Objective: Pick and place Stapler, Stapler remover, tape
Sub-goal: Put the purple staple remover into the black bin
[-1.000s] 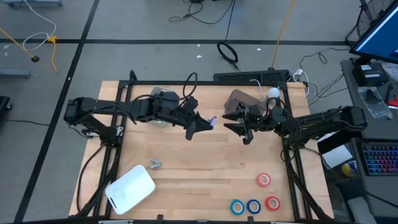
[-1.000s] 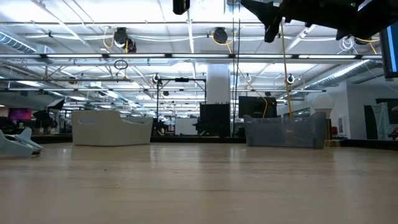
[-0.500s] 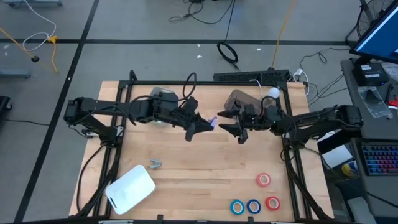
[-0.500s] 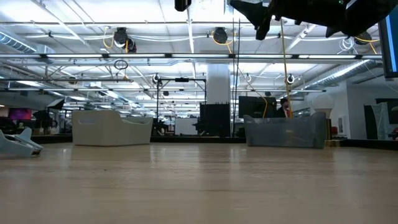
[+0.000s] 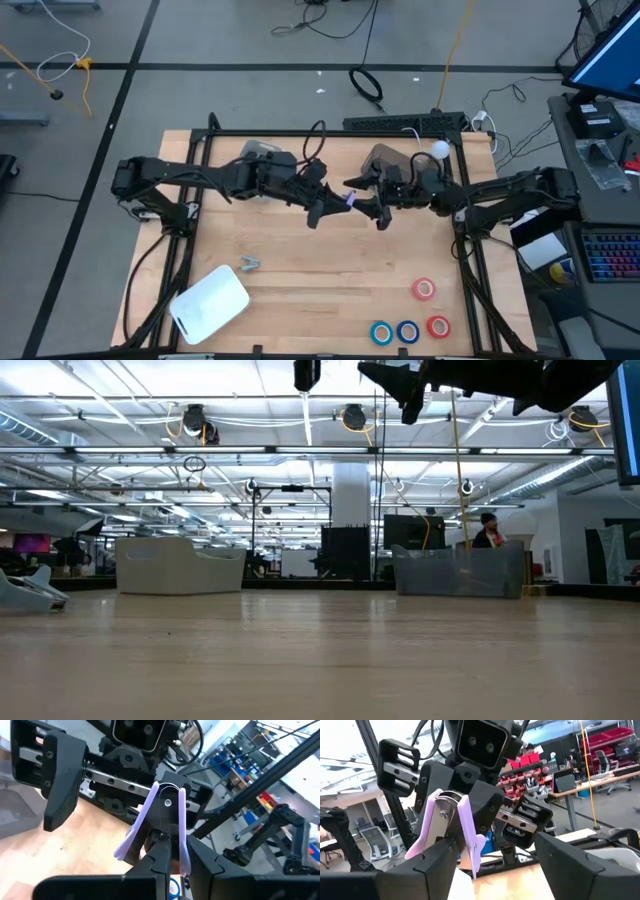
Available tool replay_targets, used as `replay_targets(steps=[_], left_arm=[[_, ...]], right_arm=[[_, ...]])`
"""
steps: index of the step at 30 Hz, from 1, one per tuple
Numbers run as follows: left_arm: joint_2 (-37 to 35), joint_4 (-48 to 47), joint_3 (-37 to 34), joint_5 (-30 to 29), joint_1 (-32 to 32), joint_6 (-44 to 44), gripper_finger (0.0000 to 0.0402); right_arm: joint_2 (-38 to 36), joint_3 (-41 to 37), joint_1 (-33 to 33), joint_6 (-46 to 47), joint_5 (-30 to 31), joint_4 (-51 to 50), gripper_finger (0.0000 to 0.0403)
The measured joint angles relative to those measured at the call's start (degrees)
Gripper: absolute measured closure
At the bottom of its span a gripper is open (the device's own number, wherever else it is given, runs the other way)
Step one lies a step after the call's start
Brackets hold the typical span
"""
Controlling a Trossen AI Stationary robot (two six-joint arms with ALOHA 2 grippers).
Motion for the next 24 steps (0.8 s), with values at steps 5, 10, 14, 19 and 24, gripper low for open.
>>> replay_targets(steps=[5,10,14,19,24], left_arm=[[0.2,-0.5,0.0,0.5,0.7,0.8,0.0373],[-1.1,-2.5,0.1,0.9,1.4,0.8,0.0371],[-1.4,-5.2,0.0,0.9,1.7,0.6,0.0364],[-1.6,-5.1,0.0,1.0,1.7,1.4,0.0372],[-1.6,-5.0,0.0,1.3,1.7,1.4,0.0371]], right_arm=[[-0.8,0.0,-0.3,0.5,0.1,-4.9,0.0149],[-1.7,0.0,-0.3,0.5,0.1,-6.6,0.0149],[-1.9,0.0,-0.3,0.8,0.1,-7.7,0.0149],[-2.3,0.0,-0.7,1.4,0.2,-7.2,0.0149],[-2.3,0.0,-0.7,1.6,1.4,-7.1,0.0151]])
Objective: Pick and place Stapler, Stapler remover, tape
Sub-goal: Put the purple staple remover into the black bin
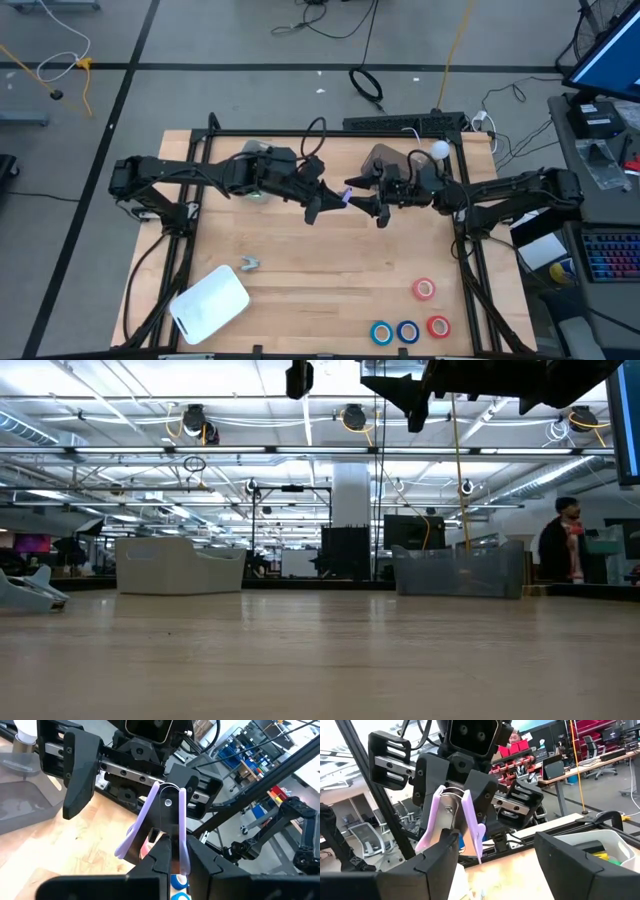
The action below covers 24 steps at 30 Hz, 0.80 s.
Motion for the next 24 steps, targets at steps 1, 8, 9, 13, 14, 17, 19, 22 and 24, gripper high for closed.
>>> replay_targets(steps=[1,8,9,13,14,17,19,22,24], left_arm=[[0.0,0.0,0.0,0.0,0.0,0.0,0.0368],[0.0,0.0,0.0,0.0,0.2,0.0,0.0370],[0.0,0.0,0.0,0.0,0.3,0.1,0.0372],[0.0,0.0,0.0,0.1,0.2,0.2,0.0371],[0.0,0.0,0.0,0.1,0.2,0.0,0.0367],[0.0,0.0,0.0,0.1,0.2,-0.2,0.0361],[0.0,0.0,0.0,0.1,0.2,-0.2,0.0364],[0.0,0.0,0.0,0.1,0.2,-0.1,0.0372],[0.0,0.0,0.0,0.1,0.2,0.0,0.0372]], right_arm=[[0.0,0.0,0.0,0.0,0.0,-0.1,0.0153],[0.0,0.0,0.0,0.4,0.0,-1.0,0.0198],[0.0,0.0,0.0,0.4,0.0,-1.0,0.0206],[0.0,0.0,0.0,0.4,0.0,-1.9,0.0235],[0.0,0.0,0.0,0.4,-0.1,-1.9,0.0242],[0.0,0.0,0.0,0.4,-0.1,-1.8,0.0266],[0.0,0.0,0.0,0.4,-0.1,-1.8,0.0283],[0.0,0.0,0.0,0.3,-0.2,-1.8,0.0311],[0.0,0.0,0.0,0.3,-0.3,-1.8,0.0331]])
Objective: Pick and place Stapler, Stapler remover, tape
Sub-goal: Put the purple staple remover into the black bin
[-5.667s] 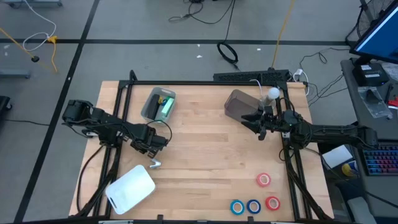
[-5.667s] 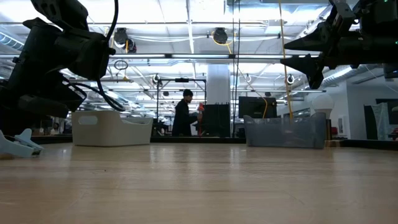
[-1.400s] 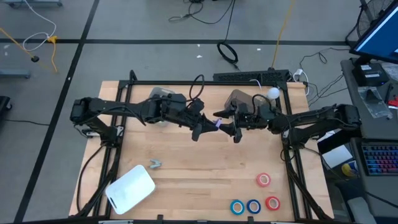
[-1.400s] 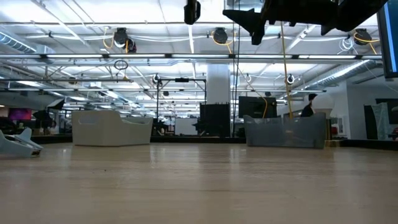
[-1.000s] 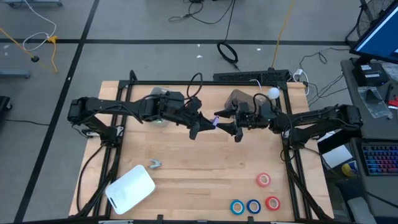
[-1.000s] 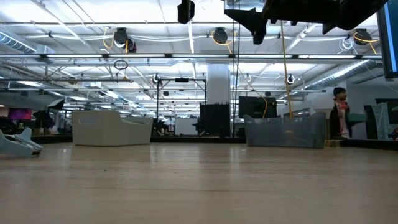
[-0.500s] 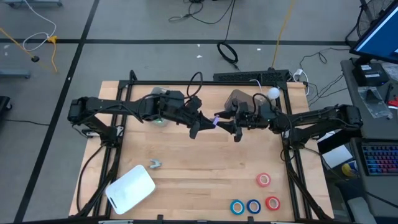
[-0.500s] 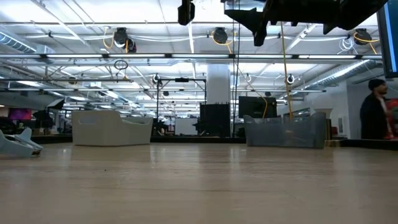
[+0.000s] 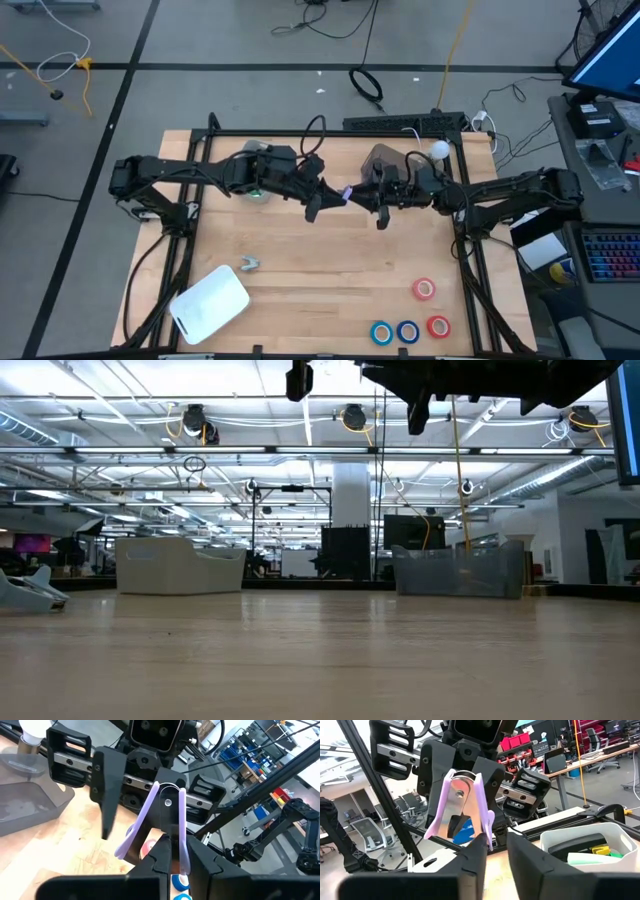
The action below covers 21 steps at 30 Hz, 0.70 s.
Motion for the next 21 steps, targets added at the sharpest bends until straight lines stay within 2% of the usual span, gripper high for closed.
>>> replay_targets(steps=[6,21], left_arm=[[0.0,-0.2,0.0,-0.1,0.0,-0.3,0.0350],[0.0,-1.7,0.0,-0.1,0.0,-0.4,0.0340]], right_arm=[[0.0,0.0,0.0,-1.4,-0.4,-0.1,0.0396],[0.0,0.0,0.0,-0.5,-0.2,-1.4,0.0402]])
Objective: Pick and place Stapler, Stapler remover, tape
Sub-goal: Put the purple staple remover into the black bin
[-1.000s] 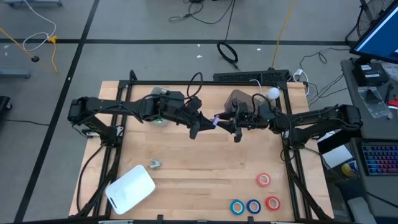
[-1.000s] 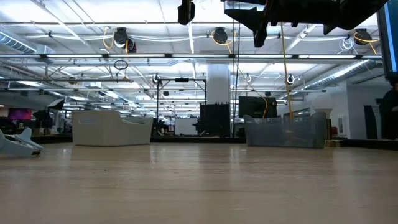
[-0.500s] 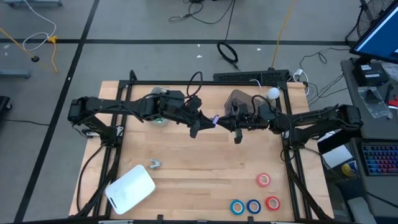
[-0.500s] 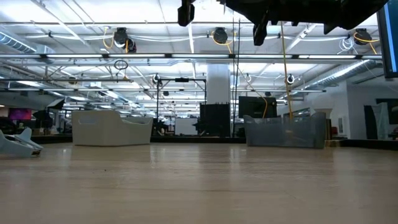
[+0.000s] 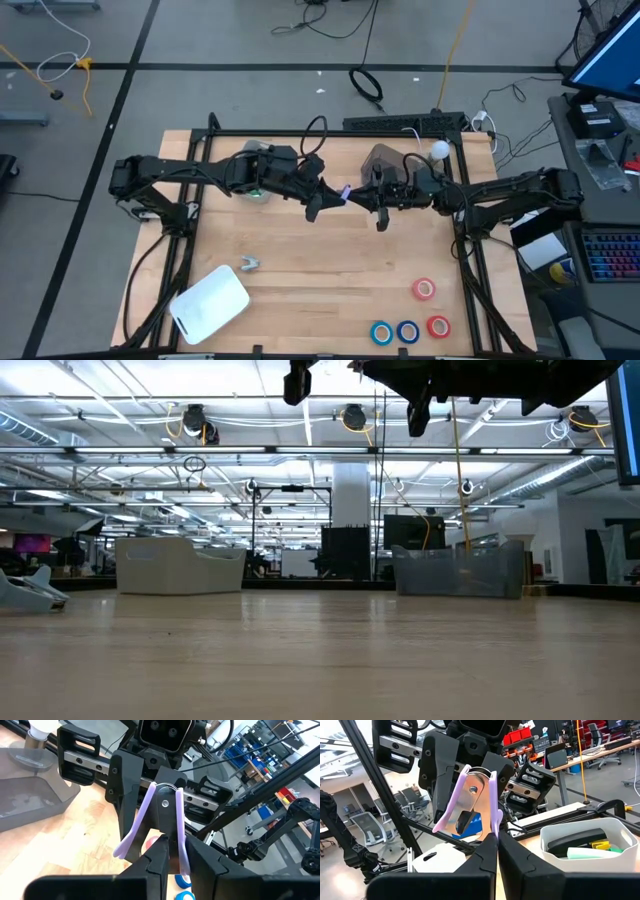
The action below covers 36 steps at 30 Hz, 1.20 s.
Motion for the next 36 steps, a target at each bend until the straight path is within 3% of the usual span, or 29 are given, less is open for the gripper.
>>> replay_targets(steps=[14,23,27,36], left_arm=[[0.0,0.0,0.0,0.0,0.0,0.0,0.0333],[0.0,0.0,0.0,0.1,0.1,-0.6,0.0231],[-0.3,-0.5,0.0,2.9,1.3,-0.5,0.0194],[-0.4,-9.5,0.1,4.6,4.2,-0.1,0.0179]], right_arm=[[0.0,0.0,0.0,0.6,0.2,0.0,0.0402],[0.0,0.0,0.0,0.7,0.7,-0.1,0.0403],[0.0,0.0,-0.1,0.9,1.1,-0.2,0.0403],[0.1,-0.1,-0.1,1.7,2.4,-0.2,0.0403]])
